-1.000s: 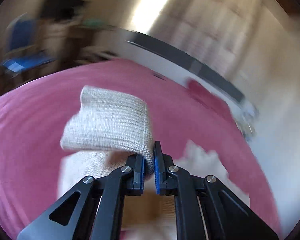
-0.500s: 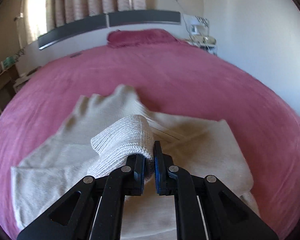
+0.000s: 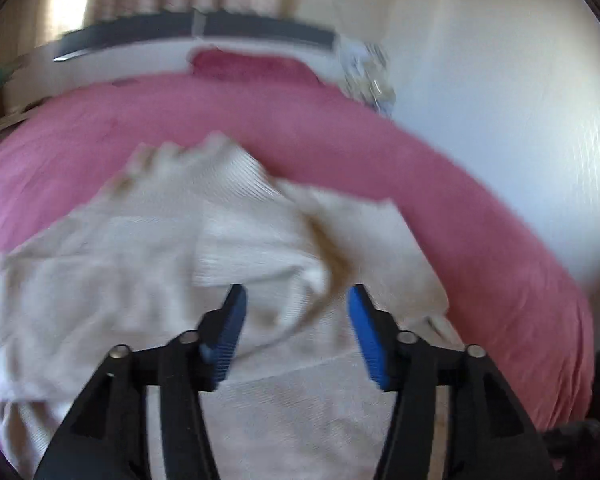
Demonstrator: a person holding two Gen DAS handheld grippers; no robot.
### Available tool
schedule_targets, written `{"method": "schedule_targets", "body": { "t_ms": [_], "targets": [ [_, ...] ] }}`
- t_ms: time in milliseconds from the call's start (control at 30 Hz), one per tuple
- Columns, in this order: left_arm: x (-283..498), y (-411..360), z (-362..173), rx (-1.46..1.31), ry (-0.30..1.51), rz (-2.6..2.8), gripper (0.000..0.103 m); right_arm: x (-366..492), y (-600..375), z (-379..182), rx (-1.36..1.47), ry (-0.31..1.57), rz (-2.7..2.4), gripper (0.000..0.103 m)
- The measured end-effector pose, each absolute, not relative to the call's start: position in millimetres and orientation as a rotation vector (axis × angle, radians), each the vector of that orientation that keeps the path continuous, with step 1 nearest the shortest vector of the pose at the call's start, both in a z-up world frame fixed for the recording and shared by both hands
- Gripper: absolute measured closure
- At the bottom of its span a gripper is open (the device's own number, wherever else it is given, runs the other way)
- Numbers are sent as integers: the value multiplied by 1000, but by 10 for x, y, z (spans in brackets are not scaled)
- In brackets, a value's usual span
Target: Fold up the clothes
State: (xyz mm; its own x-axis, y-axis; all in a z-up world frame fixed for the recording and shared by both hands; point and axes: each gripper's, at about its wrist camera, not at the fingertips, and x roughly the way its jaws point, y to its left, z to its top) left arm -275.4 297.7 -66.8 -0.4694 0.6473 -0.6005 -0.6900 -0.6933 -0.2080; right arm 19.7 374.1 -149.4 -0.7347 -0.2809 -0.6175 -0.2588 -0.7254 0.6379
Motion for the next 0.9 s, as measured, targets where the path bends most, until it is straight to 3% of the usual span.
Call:
{"method": "schedule_targets", "body": {
  "t_ms": [167,333,433,500,533,733,833,900],
  "targets": [
    [-3183,2434,-724,-891,56,2367,33,-566,3867,-1203,1099,-1029,-2756,72],
    [-3859,2135,-1230,-1229,248,2548,33,-1683,3673,-1169,1212,-854,-2738,72],
    [-3951,1797,-1307,-1244,153,2587,31,-2181,3498,-1308,1336,-717,-2744,72],
    [-3946,1639,-1307,-1250,196,2673,17,-2370,3432,-1406,1369,-687,-2728,72],
    [-3940,1604,-1318,-1246,184,2674,17,-2457,3419,-1470,1381,-701,-2705,72],
    [-3906,1431,-1393,-1219,76,2637,13,-2198,3883,-1493,1359,-881,-2923,78],
    [-3867,1463,-1443,-1179,79,2648,10,-1581,4464,-1707,1244,-1380,-2923,89],
    [-3857,1450,-1476,-1165,51,2640,10,-1194,4682,-1836,1151,-1626,-2859,89]
  ]
}}
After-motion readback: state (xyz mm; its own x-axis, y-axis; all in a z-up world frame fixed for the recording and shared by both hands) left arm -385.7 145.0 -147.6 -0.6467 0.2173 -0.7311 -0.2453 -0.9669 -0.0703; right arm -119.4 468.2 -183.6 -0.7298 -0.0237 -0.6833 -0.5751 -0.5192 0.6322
